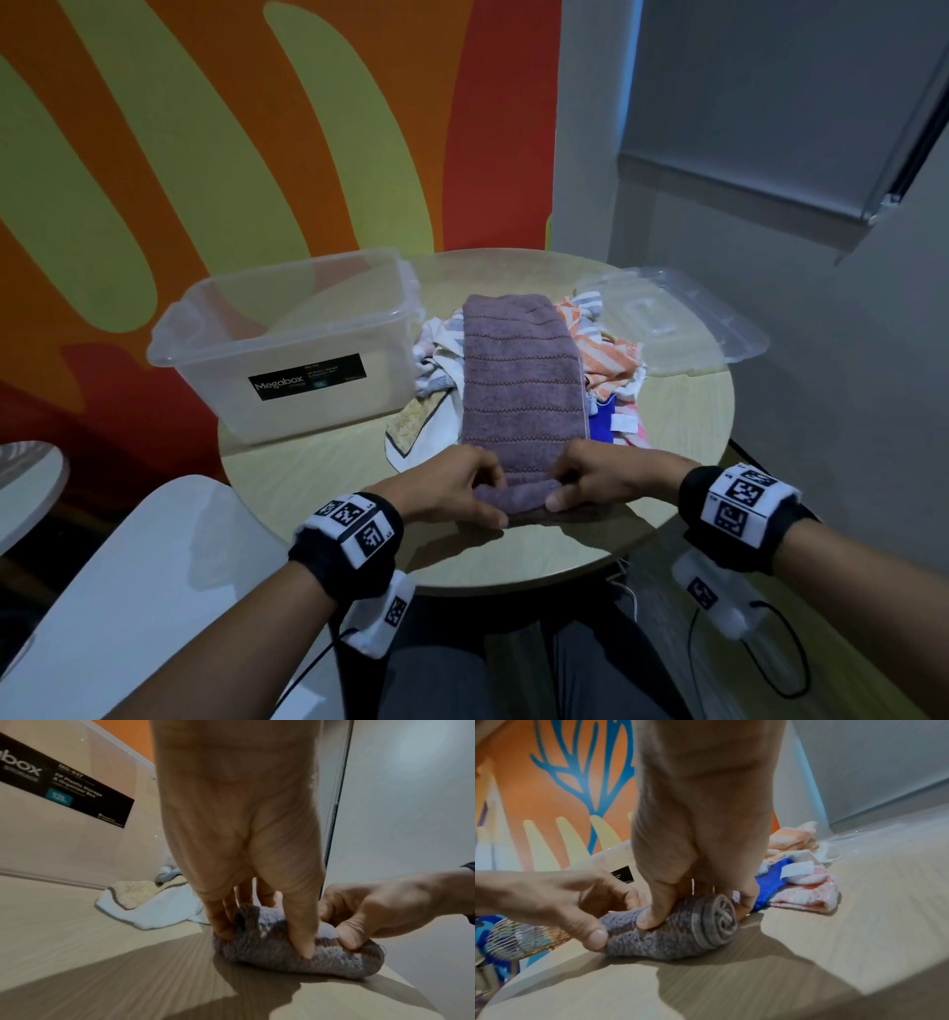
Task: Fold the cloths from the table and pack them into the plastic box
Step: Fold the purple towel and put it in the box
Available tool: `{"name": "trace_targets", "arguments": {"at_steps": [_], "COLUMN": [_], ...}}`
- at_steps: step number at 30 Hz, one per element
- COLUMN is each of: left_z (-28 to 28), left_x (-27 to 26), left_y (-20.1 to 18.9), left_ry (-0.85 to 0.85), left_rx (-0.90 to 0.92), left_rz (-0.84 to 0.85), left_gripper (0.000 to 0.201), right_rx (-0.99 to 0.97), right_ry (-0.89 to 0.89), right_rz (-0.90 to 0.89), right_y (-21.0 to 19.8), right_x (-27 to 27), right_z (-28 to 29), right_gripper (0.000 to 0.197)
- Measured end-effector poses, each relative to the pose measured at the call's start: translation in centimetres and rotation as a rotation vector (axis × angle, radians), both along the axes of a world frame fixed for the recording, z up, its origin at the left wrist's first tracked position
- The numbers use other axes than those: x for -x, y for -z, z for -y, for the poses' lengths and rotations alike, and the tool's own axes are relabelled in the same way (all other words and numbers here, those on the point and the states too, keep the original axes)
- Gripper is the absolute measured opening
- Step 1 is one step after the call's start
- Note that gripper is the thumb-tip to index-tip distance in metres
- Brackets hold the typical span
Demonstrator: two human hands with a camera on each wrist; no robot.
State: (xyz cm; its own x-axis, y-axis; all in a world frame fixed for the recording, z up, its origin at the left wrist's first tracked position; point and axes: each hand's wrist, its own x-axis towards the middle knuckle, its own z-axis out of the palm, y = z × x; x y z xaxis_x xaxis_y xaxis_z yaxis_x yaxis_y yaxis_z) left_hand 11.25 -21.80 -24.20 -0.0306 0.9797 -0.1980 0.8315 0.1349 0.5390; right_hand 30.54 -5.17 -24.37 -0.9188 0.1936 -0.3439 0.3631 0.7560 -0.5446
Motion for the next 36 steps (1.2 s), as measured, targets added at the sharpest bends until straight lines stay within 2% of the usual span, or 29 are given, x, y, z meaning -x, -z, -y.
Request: {"name": "trace_targets", "arguments": {"at_steps": [3,6,9,11,14,15,18,21,25,29,31,34,36], "left_z": [-0.3,-0.8,-1.5,-2.0,-2.3,-2.4,-2.5,-3.0,-4.0,-4.7,-4.8,-4.8,-4.7], "left_x": [0.7,1.2,1.5,1.3,0.6,0.3,-0.4,-0.3,0.4,0.6,0.6,0.2,-0.1], "left_y": [0.1,0.1,-0.2,-0.7,-1.6,-1.8,-1.6,-0.6,0.3,0.4,0.4,-0.1,-0.5], "left_ry": [-0.011,-0.034,-0.056,-0.051,0.002,0.023,0.099,0.061,-0.015,-0.061,-0.081,-0.038,0.009], "left_rx": [0.000,0.019,0.064,0.109,0.109,0.074,-0.013,0.004,0.008,-0.016,-0.041,-0.087,-0.144], "left_rz": [0.021,0.030,0.011,-0.089,-0.382,-0.426,-0.341,-0.235,-0.147,-0.121,-0.105,-0.180,-0.268], "left_gripper": [0.025,0.025,0.031,0.038,0.042,0.042,0.038,0.032,0.031,0.024,0.022,0.019,0.014], "right_rx": [0.159,0.298,0.311,0.298,0.236,0.200,0.095,0.016,-0.176,-0.419,-0.548,-0.476,-0.388], "right_ry": [0.109,0.214,0.230,0.220,0.179,0.162,0.123,0.100,0.047,-0.080,-0.143,-0.151,-0.110], "right_rz": [-0.056,-0.091,-0.075,-0.060,0.004,0.028,0.092,0.148,-0.012,-0.077,-0.084,-0.145,-0.086], "right_y": [0.4,0.6,0.3,0.0,-0.6,-0.8,-1.3,-1.6,-2.3,-1.5,-0.5,-0.5,-1.2], "right_x": [0.0,0.0,0.2,0.5,1.2,1.5,2.3,3.0,2.5,1.4,1.3,1.3,1.8], "right_z": [-0.9,-1.3,-1.3,-1.3,-1.4,-1.4,-1.4,-1.4,-0.6,1.1,1.2,0.8,0.4], "right_gripper": [0.022,0.018,0.013,0.012,0.012,0.012,0.018,0.017,0.021,0.050,0.052,0.039,0.032]}}
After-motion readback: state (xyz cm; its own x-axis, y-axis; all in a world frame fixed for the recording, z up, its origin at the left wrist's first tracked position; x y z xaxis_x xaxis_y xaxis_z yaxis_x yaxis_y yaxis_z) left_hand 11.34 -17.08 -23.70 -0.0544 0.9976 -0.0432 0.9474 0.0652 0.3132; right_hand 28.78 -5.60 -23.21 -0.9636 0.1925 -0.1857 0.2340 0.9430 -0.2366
